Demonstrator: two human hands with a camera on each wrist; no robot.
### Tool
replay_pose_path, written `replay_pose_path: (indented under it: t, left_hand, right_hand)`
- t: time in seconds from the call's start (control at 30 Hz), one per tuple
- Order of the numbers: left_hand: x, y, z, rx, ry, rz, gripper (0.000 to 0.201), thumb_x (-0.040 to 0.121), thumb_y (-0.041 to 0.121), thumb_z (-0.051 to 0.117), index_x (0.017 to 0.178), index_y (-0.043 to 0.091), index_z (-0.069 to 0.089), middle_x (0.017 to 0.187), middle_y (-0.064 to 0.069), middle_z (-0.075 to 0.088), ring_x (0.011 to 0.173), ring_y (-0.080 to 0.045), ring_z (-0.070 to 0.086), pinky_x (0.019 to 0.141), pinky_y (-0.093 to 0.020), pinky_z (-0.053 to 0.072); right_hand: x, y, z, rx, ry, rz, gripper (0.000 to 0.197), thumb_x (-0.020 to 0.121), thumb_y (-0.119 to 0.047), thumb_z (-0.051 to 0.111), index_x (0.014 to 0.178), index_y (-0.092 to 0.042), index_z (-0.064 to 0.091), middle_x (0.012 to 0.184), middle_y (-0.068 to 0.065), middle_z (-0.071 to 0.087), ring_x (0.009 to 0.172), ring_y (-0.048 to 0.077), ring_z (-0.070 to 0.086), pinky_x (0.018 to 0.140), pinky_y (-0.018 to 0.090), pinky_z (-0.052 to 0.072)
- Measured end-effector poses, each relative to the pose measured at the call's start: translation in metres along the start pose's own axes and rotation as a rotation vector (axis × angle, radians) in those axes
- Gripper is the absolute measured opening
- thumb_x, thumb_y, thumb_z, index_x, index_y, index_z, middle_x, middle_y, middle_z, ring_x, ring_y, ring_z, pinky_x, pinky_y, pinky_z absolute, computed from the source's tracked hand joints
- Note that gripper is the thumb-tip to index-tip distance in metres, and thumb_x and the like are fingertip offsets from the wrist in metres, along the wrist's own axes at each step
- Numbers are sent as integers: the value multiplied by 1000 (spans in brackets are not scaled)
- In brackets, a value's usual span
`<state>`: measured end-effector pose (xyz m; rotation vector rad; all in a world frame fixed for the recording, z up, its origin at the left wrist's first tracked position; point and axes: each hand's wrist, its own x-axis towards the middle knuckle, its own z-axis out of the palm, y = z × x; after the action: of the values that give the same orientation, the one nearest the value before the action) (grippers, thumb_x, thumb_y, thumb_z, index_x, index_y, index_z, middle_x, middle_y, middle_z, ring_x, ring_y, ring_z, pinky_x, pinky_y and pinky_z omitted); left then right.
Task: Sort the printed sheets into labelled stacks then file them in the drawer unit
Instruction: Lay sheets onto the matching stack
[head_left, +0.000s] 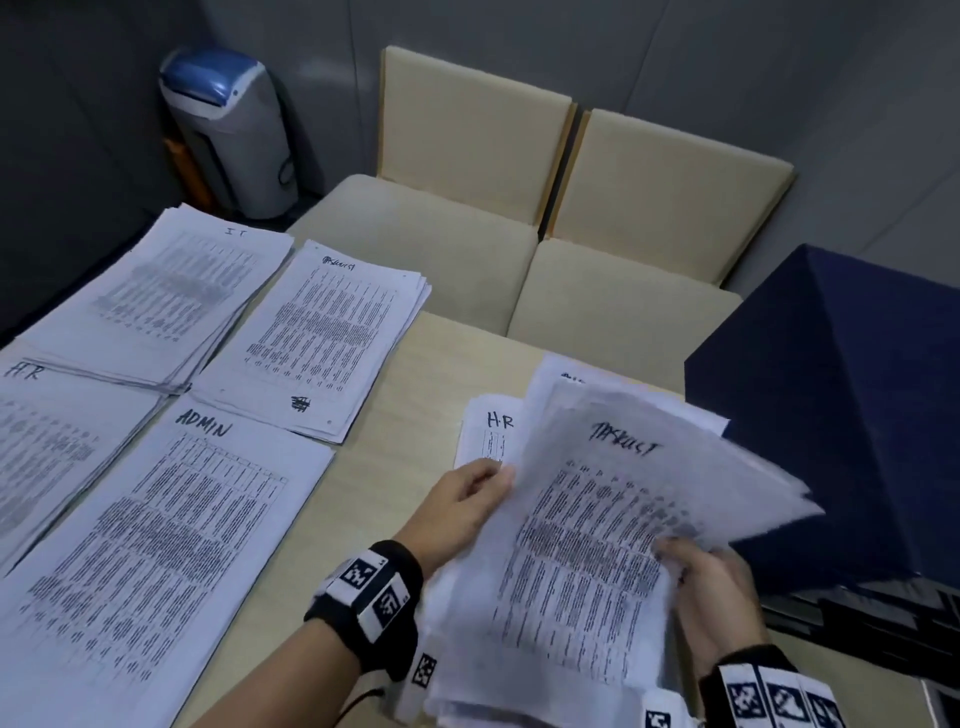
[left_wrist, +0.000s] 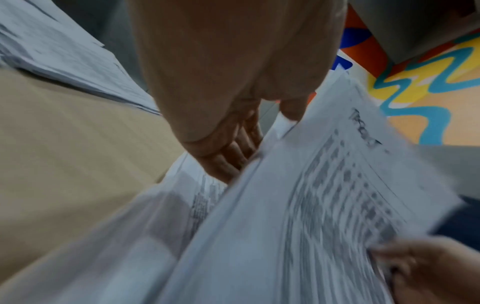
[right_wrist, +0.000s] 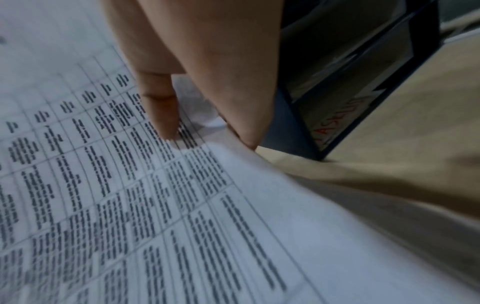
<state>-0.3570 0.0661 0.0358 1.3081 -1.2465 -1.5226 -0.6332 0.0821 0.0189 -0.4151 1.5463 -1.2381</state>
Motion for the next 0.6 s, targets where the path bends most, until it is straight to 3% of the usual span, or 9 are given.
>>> replay_pose_path:
  t: [0.07,0.13,0.2,0.3,0.37,0.47,0.53,0.6]
  left_hand:
    - [-4,23,9,16,70,78,40,90,65,35,79,28,45,76,11,40,66,-6,38,63,-17,38]
    - [-2,51,11,-31,104,178,47,86,68,40,93,24,54,80,6,49,64,-5,46,61,-15,44]
    - [6,76,8,22,167,293,32,90,51,62,97,20,61,77,0,59,61,-15,54,59,-31,50]
    - [12,104,4,124,304,435,8,96,25,64,94,19,59,79,-1,62,67,-22,58,62,-46,55]
    - [10,112,1,35,353,417,14,96,10,60,102,18,51,90,-5,60,76,-30,62,69,-56,56]
    - [9,91,-2,-22,365,382,38,89,-8,53,115,14,37,102,-6,56,84,-32,63,71,-54,59]
    - [11,62,-3,51,352,263,39,88,-3,50,118,18,34,106,-9,55,89,-30,64,72,-50,60]
    - [14,29,-3,168,325,136,29,91,5,48,115,18,37,105,-12,58,88,-33,64,71,-54,58]
  right_hand:
    - [-5,-20,9,91,-84,-76,37,82,14,60,110,-10,63,109,19,68,106,34,67,105,53,46]
    - [-9,-44,23,161,-141,-171,38,87,15,55,115,-9,61,110,16,68,104,27,68,108,50,44]
    - [-15,-66,37,229,-238,-252,44,91,10,55,132,-5,57,131,19,64,122,32,62,112,49,43]
    - [-34,-100,63,282,-308,-335,30,97,0,55,122,-15,64,136,16,62,130,31,58,111,46,46]
    - [-50,-109,79,272,-327,-393,25,101,-9,54,120,-18,66,131,12,67,123,25,63,106,40,51]
    - [-59,-94,84,199,-334,-444,22,95,-20,57,114,-22,66,119,2,73,112,16,68,97,30,56]
    - [-55,-63,76,-17,-318,-426,27,93,-22,61,119,-24,65,118,-4,73,113,12,67,90,24,58]
    - [-51,-33,66,-222,-316,-363,29,97,-19,61,125,-22,64,118,-7,73,118,14,66,85,21,55]
